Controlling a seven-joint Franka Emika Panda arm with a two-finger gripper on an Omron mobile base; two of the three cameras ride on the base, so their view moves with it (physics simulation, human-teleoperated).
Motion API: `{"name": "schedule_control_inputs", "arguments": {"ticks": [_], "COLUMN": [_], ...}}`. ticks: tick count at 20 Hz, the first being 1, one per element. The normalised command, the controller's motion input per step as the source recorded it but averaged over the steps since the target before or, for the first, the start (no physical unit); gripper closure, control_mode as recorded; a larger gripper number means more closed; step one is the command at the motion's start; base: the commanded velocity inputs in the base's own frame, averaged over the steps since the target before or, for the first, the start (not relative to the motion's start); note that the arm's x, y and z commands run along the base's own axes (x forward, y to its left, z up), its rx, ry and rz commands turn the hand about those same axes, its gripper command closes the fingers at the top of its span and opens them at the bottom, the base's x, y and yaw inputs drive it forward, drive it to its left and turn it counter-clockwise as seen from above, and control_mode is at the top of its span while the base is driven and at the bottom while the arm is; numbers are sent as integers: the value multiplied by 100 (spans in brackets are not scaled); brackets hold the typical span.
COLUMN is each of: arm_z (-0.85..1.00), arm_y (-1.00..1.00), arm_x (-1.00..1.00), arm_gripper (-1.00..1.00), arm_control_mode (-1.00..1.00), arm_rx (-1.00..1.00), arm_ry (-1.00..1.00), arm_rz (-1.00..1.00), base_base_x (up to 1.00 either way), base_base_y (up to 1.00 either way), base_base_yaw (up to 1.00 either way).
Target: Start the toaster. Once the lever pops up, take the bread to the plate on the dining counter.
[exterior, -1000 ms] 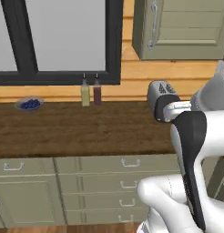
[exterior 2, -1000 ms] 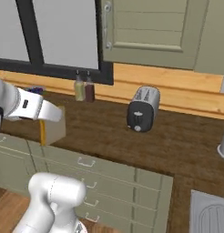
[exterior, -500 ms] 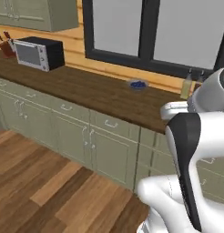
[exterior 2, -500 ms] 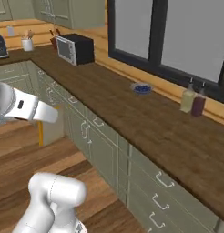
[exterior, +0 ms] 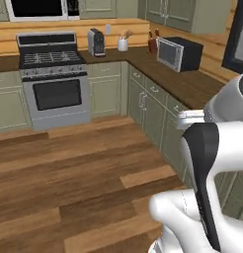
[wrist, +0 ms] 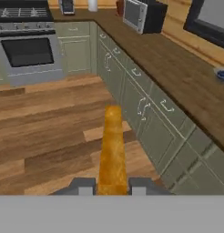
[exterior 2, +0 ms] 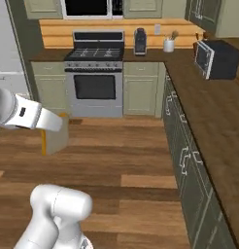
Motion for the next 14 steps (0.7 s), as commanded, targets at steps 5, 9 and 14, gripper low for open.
{"name": "schedule_control_inputs", "arguments": {"ticks": [5,9,14], "arm_z": [0,0,0], "arm_y": [0,0,0], "arm_x": [0,0,0], "arm_gripper": [100,100,100], "arm_control_mode": [100,100,100], "arm_rx": [0,0,0], "arm_ry": [0,0,0], "arm_rz": [0,0,0], "base_base_x": [0,14,48], "base_base_y": [0,0,0], "base_base_yaw": [100,97,87]}}
